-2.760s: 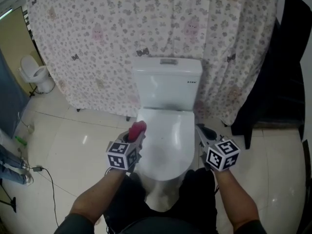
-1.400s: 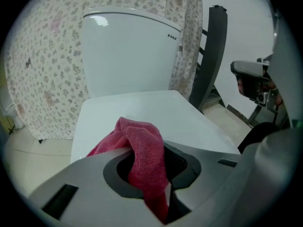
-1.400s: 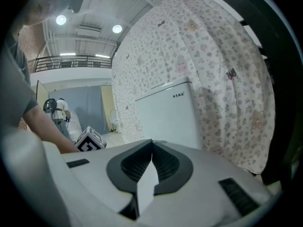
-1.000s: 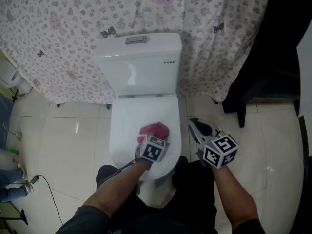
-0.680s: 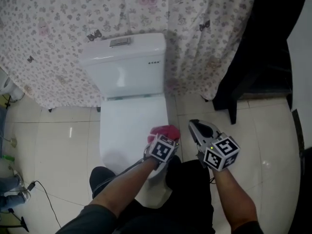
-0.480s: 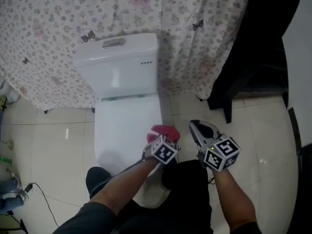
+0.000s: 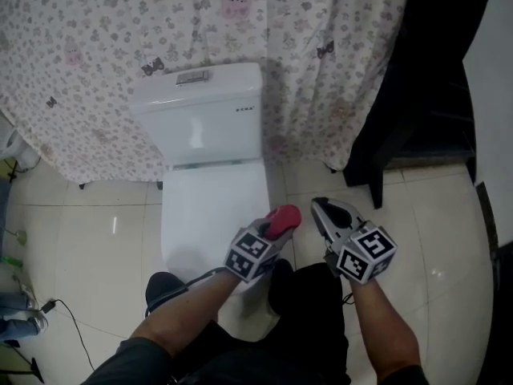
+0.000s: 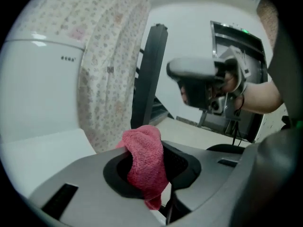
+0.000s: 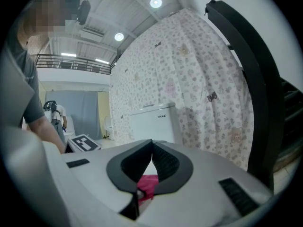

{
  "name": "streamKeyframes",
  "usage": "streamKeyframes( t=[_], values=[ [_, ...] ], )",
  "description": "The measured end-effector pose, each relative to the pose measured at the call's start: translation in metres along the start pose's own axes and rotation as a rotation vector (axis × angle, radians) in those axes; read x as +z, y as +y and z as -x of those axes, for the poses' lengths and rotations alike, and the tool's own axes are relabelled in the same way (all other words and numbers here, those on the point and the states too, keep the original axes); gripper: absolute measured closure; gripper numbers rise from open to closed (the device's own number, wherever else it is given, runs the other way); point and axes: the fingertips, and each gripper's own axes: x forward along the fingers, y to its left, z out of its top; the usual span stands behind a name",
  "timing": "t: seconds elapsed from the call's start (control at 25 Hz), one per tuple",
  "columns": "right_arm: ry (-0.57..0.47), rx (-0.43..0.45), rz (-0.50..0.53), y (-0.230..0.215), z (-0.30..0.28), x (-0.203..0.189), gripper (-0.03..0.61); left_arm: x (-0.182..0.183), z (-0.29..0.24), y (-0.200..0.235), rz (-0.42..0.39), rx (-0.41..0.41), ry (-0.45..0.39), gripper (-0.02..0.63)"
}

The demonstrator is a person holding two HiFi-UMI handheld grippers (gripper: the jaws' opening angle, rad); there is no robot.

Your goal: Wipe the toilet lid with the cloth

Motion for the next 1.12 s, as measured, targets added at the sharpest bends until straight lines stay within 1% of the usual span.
streamKeyframes(
  t=[0.08,0.16,0.24,0.36,0.48,0.64,0.72,0.8,0.88,1.0,1.12],
  values=[
    [-0.026,-0.003,-0.019,0.004,0.002,0.007,0.572,0.032,0.033,0.0,-0.009,0.02,-0.1,0.528],
    [-0.041,0.004,-0.021,0.012,0.002,0.013,0.572,0.061,0.069,0.004,-0.026,0.059,-0.188,0.528],
    [-0.057,0.03,-0.007,0.024,0.0,0.021,0.572,0.085,0.107,0.011,-0.041,0.107,-0.262,0.528],
    [-0.077,0.069,0.007,0.048,0.0,0.03,0.572,0.109,0.164,0.018,-0.079,0.181,-0.36,0.528],
    [-0.081,0.101,0.012,0.071,0.001,0.035,0.572,0.123,0.221,0.019,-0.09,0.253,-0.419,0.528],
    [-0.065,0.139,0.041,0.098,0.002,0.034,0.572,0.13,0.288,0.014,-0.121,0.337,-0.47,0.528],
    [-0.062,0.156,0.047,0.112,0.003,0.034,0.572,0.132,0.321,0.012,-0.114,0.372,-0.494,0.528],
    [-0.075,0.167,0.052,0.125,0.002,0.036,0.572,0.133,0.356,0.011,-0.109,0.427,-0.525,0.528],
    [-0.095,0.159,0.075,0.136,0.004,0.041,0.572,0.129,0.386,0.013,-0.101,0.485,-0.546,0.528],
    [-0.103,0.167,0.095,0.154,0.009,0.039,0.572,0.117,0.422,0.01,-0.081,0.532,-0.554,0.528],
    [-0.106,0.169,0.097,0.161,0.014,0.036,0.572,0.104,0.446,0.014,-0.062,0.573,-0.567,0.528]
  ],
)
